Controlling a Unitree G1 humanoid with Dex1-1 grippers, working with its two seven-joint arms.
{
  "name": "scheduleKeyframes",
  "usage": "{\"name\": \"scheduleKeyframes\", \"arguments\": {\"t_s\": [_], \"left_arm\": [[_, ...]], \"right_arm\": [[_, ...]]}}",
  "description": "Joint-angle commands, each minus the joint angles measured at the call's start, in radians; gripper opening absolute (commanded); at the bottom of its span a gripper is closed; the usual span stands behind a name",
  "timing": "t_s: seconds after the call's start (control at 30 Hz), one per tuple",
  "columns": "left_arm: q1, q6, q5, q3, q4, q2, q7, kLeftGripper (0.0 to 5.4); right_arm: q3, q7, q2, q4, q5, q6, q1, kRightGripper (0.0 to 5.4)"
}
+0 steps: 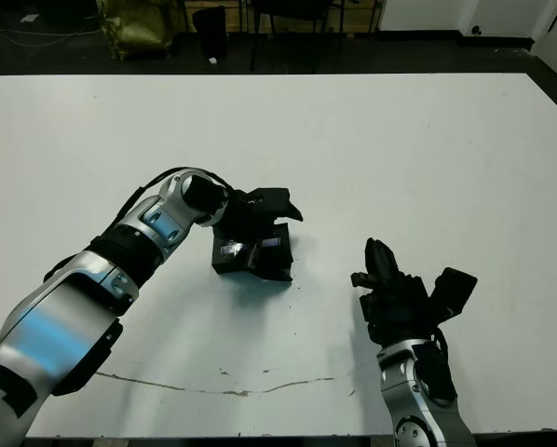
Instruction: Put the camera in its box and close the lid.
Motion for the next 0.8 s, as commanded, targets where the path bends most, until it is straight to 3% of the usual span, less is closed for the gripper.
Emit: {"name": "scheduleKeyframes", "arguments": {"t_s": [0.03, 0.2, 0.33, 0.53, 0.67, 0.8], "left_arm": [[0.003, 0.082, -0.030, 0.039, 0.049, -0.023, -0.029, 5.38], [0.021, 0.146, -0.061, 0.082, 0.042, -0.031, -0.038, 5.38], [0.054, 0.095, -0.054, 0.082, 0.024, -0.025, -0.021, 5.38], [0.114, 0.113, -0.079, 0.110, -0.003, -0.030, 0.020, 5.38], [0.153, 0.156, -0.132, 0.151, -0.006, -0.046, 0.026, 5.38], [0.196, 0.107, -0.153, 0.180, 0.012, -0.062, 0.071, 5.38]], "right_arm": [[-0.008, -0.006, -0.012, 0.005, -0.003, 0.013, 0.007, 0.00], [-0.017, 0.003, -0.021, 0.013, 0.007, 0.019, 0.002, 0.00], [-0.014, -0.003, -0.023, 0.011, 0.000, 0.019, 0.000, 0.00], [-0.015, -0.005, -0.023, 0.010, -0.002, 0.021, -0.001, 0.00], [-0.020, -0.014, -0.021, 0.001, 0.013, 0.037, 0.000, 0.00], [-0.027, -0.004, -0.025, 0.004, 0.027, 0.033, 0.001, 0.00]]}}
